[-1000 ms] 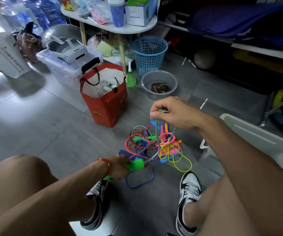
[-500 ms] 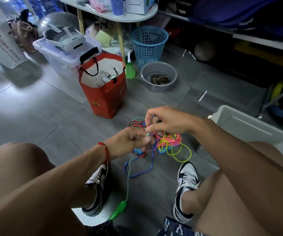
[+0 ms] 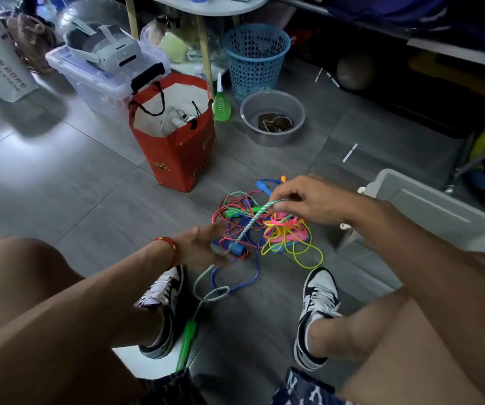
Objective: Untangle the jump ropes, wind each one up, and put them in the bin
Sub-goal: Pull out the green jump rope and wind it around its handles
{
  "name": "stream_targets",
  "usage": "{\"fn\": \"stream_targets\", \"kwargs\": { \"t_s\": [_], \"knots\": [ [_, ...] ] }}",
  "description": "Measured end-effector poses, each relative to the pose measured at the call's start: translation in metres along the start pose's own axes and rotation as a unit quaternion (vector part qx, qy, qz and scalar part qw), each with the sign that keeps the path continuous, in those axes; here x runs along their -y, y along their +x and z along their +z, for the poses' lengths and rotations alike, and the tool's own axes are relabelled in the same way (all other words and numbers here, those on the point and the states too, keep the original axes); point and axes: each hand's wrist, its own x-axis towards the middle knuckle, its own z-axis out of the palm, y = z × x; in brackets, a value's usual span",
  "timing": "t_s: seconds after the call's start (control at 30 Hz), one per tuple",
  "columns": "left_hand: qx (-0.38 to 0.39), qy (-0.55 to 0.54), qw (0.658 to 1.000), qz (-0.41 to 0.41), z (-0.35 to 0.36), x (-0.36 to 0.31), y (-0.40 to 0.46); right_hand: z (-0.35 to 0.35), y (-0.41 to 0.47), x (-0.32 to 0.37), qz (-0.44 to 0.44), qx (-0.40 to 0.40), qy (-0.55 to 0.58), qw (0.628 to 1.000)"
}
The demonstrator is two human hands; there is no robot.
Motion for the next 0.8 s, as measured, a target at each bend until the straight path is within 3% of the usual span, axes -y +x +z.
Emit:
{"fn": "stream_targets", "kwargs": {
  "t_s": [0.07, 0.17, 0.23, 0.33, 0.37, 0.43, 0.53, 0.6, 0.7, 0.8],
  "knots": [
    [-0.019, -0.169, 0.978, 0.122, -0.003, -0.025, 0.001, 0.005, 0.002, 0.010, -0.031, -0.033, -0.009, 0.999],
    [-0.066, -0.131, 0.968, 0.202, -0.013, -0.041, -0.001, 0.006, 0.008, 0.005, -0.021, -0.041, -0.038, 0.998],
    [-0.131, -0.122, 0.960, 0.216, -0.029, -0.038, -0.004, 0.001, 0.011, -0.020, 0.026, 0.017, -0.109, 0.994],
    [-0.210, -0.235, 0.922, 0.223, -0.059, -0.026, -0.011, -0.005, 0.009, -0.068, 0.171, 0.104, -0.216, 0.956],
    [-0.236, -0.244, 0.919, 0.202, -0.067, -0.020, -0.012, -0.006, 0.010, -0.079, 0.208, 0.094, -0.213, 0.950],
    [-0.267, -0.152, 0.946, 0.102, -0.079, -0.006, -0.007, -0.014, 0.015, -0.085, 0.218, 0.023, -0.160, 0.962],
    [-0.140, 0.052, 0.985, -0.091, -0.074, 0.007, 0.002, -0.029, 0.024, -0.061, 0.142, -0.112, -0.025, 0.983],
    [-0.111, 0.104, 0.980, -0.132, -0.060, 0.003, 0.006, -0.034, 0.026, -0.028, 0.061, -0.132, 0.011, 0.989],
    [-0.160, -0.029, 0.986, 0.040, -0.044, -0.017, 0.011, -0.022, 0.033, 0.008, -0.032, -0.117, -0.037, 0.992],
    [-0.139, -0.130, 0.966, 0.174, -0.035, -0.041, 0.009, -0.010, 0.040, 0.028, -0.085, -0.127, -0.048, 0.987]
  ]
}}
